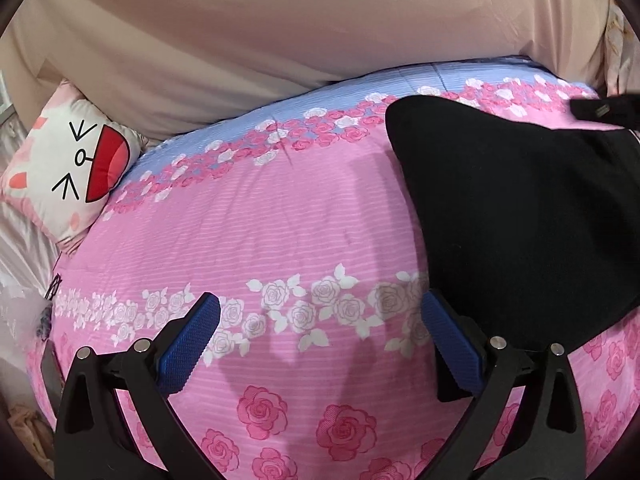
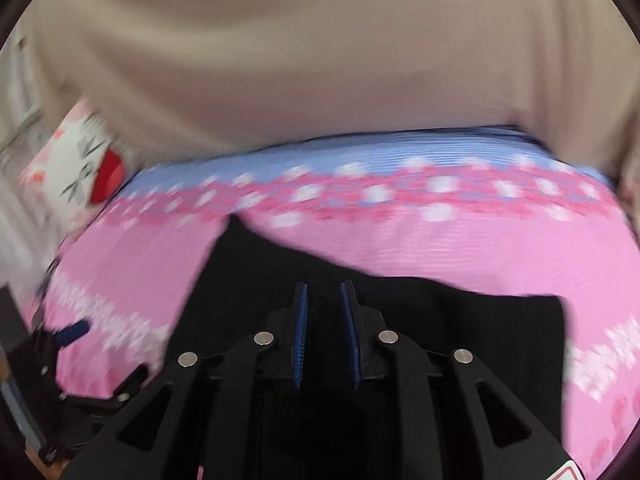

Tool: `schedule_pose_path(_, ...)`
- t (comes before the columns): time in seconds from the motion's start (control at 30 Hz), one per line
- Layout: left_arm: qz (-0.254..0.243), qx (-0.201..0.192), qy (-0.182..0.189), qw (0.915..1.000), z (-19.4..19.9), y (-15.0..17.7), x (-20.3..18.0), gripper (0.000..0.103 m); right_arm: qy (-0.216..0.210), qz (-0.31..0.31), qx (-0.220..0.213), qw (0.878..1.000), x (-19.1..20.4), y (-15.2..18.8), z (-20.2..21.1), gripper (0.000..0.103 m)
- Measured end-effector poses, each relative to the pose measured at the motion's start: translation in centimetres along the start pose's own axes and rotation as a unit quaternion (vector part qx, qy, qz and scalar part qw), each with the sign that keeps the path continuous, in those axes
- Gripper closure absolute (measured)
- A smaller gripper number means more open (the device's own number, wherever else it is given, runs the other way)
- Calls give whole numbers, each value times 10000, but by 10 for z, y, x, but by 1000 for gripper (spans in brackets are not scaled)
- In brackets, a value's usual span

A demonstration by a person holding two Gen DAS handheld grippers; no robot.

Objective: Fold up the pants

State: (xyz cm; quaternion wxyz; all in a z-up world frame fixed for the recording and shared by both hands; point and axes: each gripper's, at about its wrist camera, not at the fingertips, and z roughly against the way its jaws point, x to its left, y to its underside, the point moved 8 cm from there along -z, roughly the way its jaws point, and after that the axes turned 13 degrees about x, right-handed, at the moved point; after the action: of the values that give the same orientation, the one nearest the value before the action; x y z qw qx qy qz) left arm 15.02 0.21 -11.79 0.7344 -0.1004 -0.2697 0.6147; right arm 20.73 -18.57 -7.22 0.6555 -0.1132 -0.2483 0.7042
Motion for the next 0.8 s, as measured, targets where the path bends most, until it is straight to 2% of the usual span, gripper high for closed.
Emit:
schedule_pose_path(0.03,27,-2,-15,10000,0,-1,0,5,209,94,379,9990,9,-3,-34,85)
schedule_pose_path(0.07,32,7,-33,10000,0,-2,0,5,358,145,569,9976,12,-6,-57,85)
schedule_pose_path(0.1,35,2,-33,10000,2,-3,-1,5,517,154,349,9979,11,-17,-64,85)
schedule_pose_path(0.13,64,-34,-19,10000,5,-4,-1,5,734,67,397,9965,9,-27,-67,85)
schedule_pose_path(0.17,80,-82,-20,9999,10,-5,-1,5,721,-58,432,9964,13,-32,-60,84)
schedule_pose_path(0.2,64,-103,-46,9999,13,-6,0,5,516,-130,264,9982,22,-35,-48,84)
schedule_pose_path(0.23,54,-120,-94,9999,16,-6,1,5,137,-7,52,9999,36,-40,-35,84)
schedule_pose_path(0.27,67,-134,-147,9998,18,-6,3,5,-31,161,39,9999,47,-38,-32,84)
schedule_pose_path(0.33,110,-138,-120,9998,19,-7,5,5,76,462,306,9984,64,-30,-52,83)
schedule_pose_path(0.4,181,-66,-91,9998,16,-7,5,5,495,733,540,9946,66,-23,-82,82)
schedule_pose_path(0.43,198,-24,-92,9998,14,-7,5,5,522,737,391,9951,65,-24,-76,82)
schedule_pose_path(0.5,188,49,-100,9998,14,-6,3,5,291,579,278,9975,63,-20,-52,82)
schedule_pose_path(0.53,189,34,-104,9998,16,-6,4,5,62,446,82,9990,60,-16,-28,81)
schedule_pose_path(0.57,196,30,-115,9997,17,-5,4,5,9,324,-127,9994,50,-9,-5,80)
schedule_pose_path(0.6,200,8,-96,9998,19,-6,4,5,86,253,-240,9994,45,-6,6,79)
schedule_pose_path(0.67,234,-15,-30,9997,21,-7,2,5,463,-43,-530,9975,9,13,38,72)
schedule_pose_path(0.8,197,-6,147,9997,23,-11,-12,5,969,-667,-685,9907,-45,66,80,71)
